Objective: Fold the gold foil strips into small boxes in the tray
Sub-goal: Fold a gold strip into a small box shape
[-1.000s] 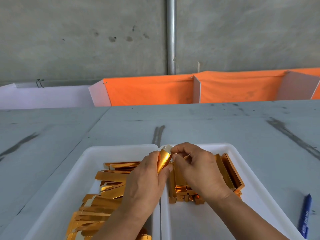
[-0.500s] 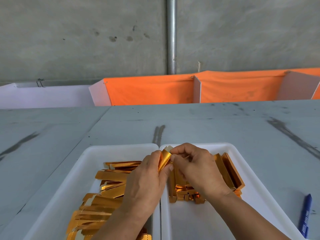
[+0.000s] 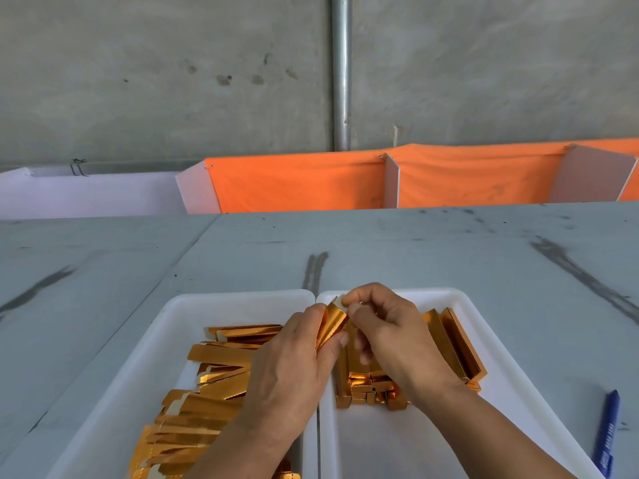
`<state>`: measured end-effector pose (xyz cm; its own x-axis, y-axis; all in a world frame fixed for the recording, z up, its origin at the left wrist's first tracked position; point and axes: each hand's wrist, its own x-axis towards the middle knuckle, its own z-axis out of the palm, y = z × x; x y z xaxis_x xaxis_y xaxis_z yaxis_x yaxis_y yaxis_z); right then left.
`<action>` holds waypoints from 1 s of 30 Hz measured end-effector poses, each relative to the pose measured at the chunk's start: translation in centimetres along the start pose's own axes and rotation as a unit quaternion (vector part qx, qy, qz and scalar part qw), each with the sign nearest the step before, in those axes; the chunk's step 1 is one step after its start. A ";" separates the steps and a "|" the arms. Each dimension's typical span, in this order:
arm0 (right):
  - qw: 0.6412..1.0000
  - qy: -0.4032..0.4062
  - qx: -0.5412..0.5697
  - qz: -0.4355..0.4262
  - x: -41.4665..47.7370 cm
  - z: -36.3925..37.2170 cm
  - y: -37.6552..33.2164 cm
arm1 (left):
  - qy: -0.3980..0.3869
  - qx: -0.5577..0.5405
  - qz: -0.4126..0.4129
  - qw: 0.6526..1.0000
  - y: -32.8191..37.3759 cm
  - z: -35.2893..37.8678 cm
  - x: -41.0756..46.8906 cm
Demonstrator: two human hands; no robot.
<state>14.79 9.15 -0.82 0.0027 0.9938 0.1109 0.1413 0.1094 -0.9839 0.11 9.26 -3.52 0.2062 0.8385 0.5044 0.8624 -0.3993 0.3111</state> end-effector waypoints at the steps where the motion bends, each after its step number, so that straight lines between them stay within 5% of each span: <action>1: 1.000 0.007 -0.003 -0.004 0.1 0.0 0.0 | -0.001 -0.001 0.002 1.000 0.0 0.0 0.0; 10: 0.997 0.046 -0.034 -0.046 0.1 -0.1 0.0 | -0.012 0.008 0.033 0.999 0.0 -0.2 -0.2; 16: 0.974 0.086 -0.174 -0.115 0.3 -0.5 -0.1 | -0.026 0.045 0.040 0.998 0.1 -0.1 -0.3; 30: 0.939 0.075 -0.286 -0.174 0.3 -1.0 0.6 | -0.030 0.098 0.053 0.993 0.3 -0.1 -0.3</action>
<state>15.83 9.50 -1.27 -0.0088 0.8809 0.4732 0.6678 0.3574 -0.6529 0.24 8.91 -3.51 0.3225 0.8184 0.4757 0.9069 -0.4111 0.0925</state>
